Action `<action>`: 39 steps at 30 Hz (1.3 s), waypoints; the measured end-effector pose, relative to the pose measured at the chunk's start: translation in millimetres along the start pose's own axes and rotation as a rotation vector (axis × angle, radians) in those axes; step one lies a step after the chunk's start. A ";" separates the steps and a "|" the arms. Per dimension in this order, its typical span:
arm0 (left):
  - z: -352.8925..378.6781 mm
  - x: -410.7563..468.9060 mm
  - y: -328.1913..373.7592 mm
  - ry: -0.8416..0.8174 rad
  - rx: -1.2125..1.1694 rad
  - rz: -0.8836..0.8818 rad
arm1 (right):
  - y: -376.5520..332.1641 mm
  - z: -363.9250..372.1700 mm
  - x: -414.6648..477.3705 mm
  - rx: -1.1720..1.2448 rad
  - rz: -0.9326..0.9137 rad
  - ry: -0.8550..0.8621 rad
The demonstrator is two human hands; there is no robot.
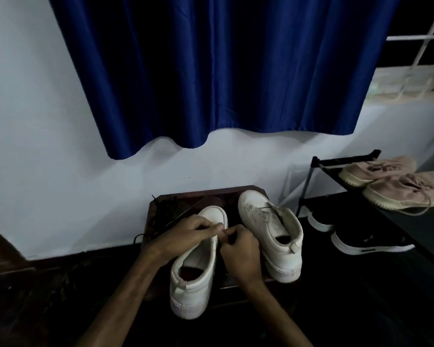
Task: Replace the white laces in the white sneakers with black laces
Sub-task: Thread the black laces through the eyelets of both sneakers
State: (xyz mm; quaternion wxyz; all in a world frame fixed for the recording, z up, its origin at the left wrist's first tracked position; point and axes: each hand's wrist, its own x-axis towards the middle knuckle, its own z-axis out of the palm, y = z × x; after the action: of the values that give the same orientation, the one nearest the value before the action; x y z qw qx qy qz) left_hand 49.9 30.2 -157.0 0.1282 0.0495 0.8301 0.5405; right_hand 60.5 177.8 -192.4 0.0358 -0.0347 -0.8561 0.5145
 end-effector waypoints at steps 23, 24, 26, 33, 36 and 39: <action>13.5 -0.1 -23.0 0.288 0.212 0.060 | 2.7 -10.1 2.1 -0.307 -0.341 -0.086; 13.1 -0.8 -23.2 0.297 0.209 0.050 | 4.3 -10.1 0.4 -0.287 -0.328 -0.075; 12.7 -0.1 -25.3 0.319 0.202 0.035 | 14.5 -14.5 -7.4 -0.294 -0.285 -0.092; 14.1 0.3 -23.2 0.322 0.226 0.013 | 31.2 -53.2 -32.2 -0.613 -0.194 -0.227; 16.2 1.5 -25.4 0.336 0.225 0.027 | 2.0 -44.0 -20.9 -0.575 -0.292 -0.082; 18.1 -0.9 -18.6 0.334 0.260 -0.002 | -11.9 -20.9 -7.6 -0.489 -0.345 -0.041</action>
State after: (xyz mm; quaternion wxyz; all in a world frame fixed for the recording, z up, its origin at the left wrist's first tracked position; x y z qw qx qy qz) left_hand 56.6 38.4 -180.7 -0.0181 -0.0255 0.9026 0.4293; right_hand 69.8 189.9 -172.2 0.0959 0.1139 -0.9484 0.2800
